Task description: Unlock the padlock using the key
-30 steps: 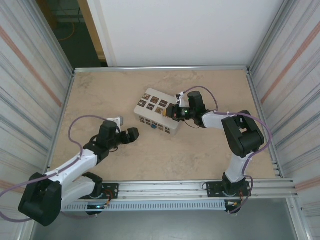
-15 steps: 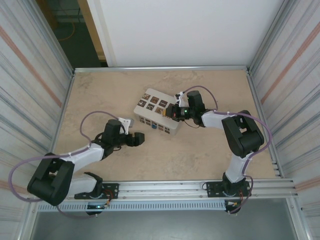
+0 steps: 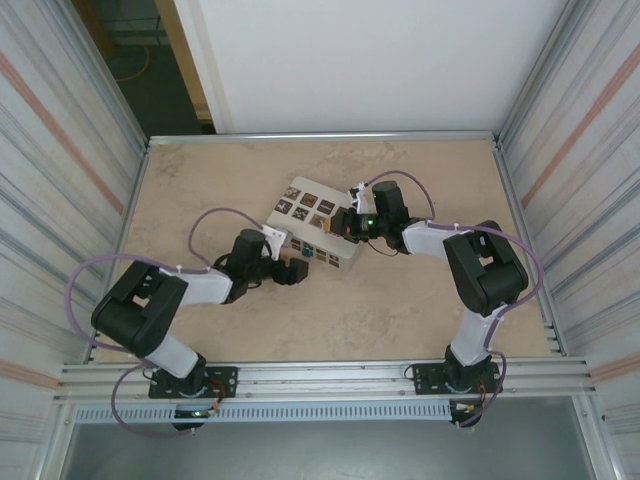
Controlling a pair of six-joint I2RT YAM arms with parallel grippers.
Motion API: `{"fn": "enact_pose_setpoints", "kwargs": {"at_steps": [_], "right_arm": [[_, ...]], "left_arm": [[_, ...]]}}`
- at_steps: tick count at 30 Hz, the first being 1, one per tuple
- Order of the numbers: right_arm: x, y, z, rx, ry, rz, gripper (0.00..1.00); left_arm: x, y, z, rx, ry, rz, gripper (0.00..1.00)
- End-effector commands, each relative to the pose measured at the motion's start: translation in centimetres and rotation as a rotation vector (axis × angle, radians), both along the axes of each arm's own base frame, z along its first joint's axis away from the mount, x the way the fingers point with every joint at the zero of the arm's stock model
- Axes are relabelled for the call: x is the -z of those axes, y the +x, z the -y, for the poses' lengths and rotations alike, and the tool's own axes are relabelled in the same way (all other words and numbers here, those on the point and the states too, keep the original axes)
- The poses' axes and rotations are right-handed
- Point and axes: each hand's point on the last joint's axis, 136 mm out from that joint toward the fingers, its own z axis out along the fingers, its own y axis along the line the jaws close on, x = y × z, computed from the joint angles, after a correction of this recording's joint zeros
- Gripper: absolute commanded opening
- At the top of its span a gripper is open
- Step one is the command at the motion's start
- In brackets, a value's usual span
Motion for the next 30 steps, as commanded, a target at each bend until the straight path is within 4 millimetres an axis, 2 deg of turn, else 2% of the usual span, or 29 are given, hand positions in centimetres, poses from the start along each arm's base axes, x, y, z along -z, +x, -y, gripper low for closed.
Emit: {"fn": "enact_pose_setpoints", "kwargs": {"at_steps": [1,9,19,30], "right_arm": [[2.7,-1.2,0.2,-0.001,-0.084,-0.065,0.0],[2.7,-1.2,0.2,-0.005,-0.09,-0.063,0.0],[2.5,-1.2,0.2,-0.01,-0.087,-0.06,0.0],[2.6,-1.3,0.2,-0.012,-0.088,-0.06,0.0]], "left_arm": [[-1.5,1.9,1.2,0.008,-0.033,0.084,0.78],[-1.0,2.8,2.1,0.014,-0.048,0.064,0.72],[-0.9,3.6,3.3,0.044,-0.073,0.046,0.6],[-0.6,3.5,4.3,0.081,-0.072,0.029,0.5]]}}
